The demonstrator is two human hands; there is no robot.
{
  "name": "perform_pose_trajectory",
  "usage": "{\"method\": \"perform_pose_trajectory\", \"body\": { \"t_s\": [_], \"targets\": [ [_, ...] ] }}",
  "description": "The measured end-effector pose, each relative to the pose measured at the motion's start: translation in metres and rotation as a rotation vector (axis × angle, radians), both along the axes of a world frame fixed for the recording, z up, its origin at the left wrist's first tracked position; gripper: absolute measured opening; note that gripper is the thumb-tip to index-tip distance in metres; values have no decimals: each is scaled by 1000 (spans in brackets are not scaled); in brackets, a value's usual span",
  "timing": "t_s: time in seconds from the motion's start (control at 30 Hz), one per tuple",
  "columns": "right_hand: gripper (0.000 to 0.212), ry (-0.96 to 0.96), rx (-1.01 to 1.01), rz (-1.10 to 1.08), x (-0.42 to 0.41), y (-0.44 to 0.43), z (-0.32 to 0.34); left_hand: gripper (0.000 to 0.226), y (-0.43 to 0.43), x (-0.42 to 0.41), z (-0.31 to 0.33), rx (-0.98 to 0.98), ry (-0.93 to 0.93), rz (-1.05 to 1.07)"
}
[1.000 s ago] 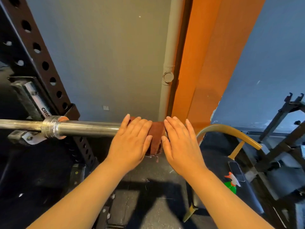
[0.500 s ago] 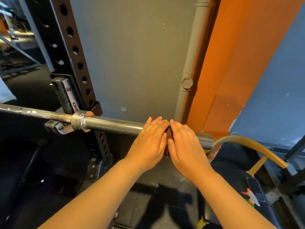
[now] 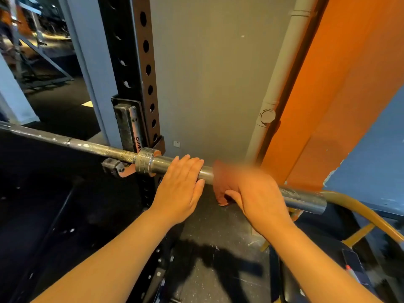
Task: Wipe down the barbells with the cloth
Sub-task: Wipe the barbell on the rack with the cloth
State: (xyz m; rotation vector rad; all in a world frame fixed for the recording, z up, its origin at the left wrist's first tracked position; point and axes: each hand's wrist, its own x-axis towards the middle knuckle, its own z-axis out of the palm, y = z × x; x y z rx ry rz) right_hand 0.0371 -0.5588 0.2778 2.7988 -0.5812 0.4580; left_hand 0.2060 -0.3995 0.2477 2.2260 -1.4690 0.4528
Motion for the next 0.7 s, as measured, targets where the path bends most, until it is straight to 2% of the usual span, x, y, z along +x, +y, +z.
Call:
{"method": "perform_pose_trajectory", "body": {
  "t_s": [0.13,0.23,0.37,0.47,0.6,0.7],
  "targets": [
    [69,-76,34,-112,-40,-19,-7,47,2,15,1,-20,-101,30],
    [68,-138,32,-224,-27,-2,-12,39,-6,20,-1,-53,-122,62],
    [63,-123,4,-143,9,23,-18,39,-17,24,-4,-110,-170,84],
    [54,-88,21,-103,-23,-1,-11,36,-22,30,-4,-167,-193,51],
    [48,-235,96,-353,-84,-32,-12,38,-27,34,0,-164,-182,52],
    [50,-311,136,-485,-68,-22,-11,40,-27,36,7,-99,-167,52]
  ]
}}
